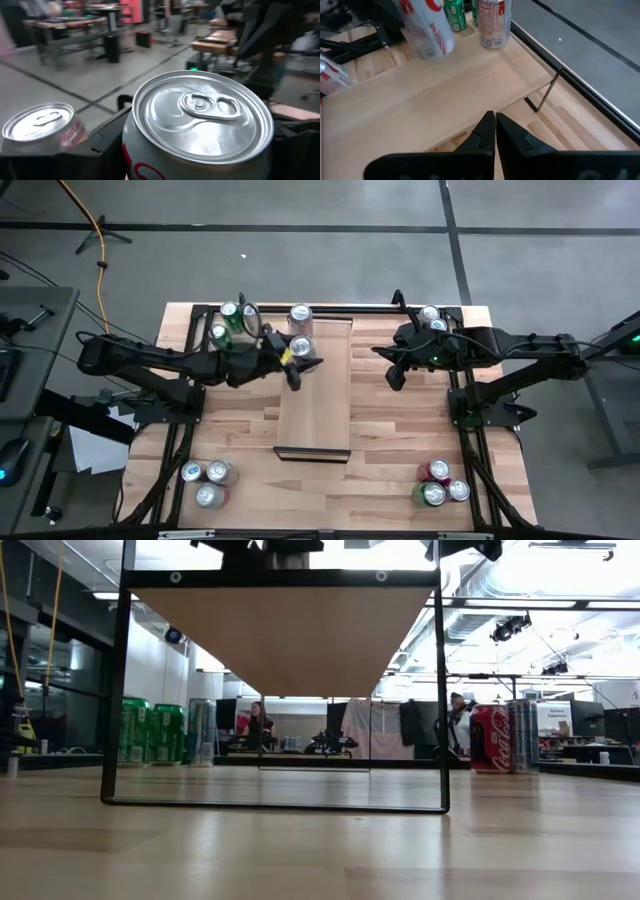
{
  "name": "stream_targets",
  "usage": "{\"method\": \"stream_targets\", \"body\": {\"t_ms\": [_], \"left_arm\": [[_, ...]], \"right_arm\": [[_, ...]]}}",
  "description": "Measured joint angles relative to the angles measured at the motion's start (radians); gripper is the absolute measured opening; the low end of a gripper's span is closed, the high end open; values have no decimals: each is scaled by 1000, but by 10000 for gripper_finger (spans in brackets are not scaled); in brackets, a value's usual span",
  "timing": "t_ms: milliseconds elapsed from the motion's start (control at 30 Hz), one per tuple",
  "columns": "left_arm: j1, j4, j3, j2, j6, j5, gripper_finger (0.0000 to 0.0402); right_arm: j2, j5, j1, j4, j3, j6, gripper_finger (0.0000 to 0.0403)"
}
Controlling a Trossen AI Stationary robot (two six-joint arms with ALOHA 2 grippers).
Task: Place canned beverage on shelf
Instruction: Put the silver soda can on the shelf
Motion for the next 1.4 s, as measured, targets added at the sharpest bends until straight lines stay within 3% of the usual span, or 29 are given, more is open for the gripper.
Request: {"method": "stream_targets", "body": {"t_ms": [200,333,1400], "left_arm": [[-69,1,35,103,-36,-272,243],[-85,-2,37,162,-60,-350,244],[-88,-14,40,208,-104,-209,248]], "right_arm": [[0,4,0,-1,0,-10,0],[0,4,0,-2,0,-18,0],[0,3,0,-4,0,4,0]]}}
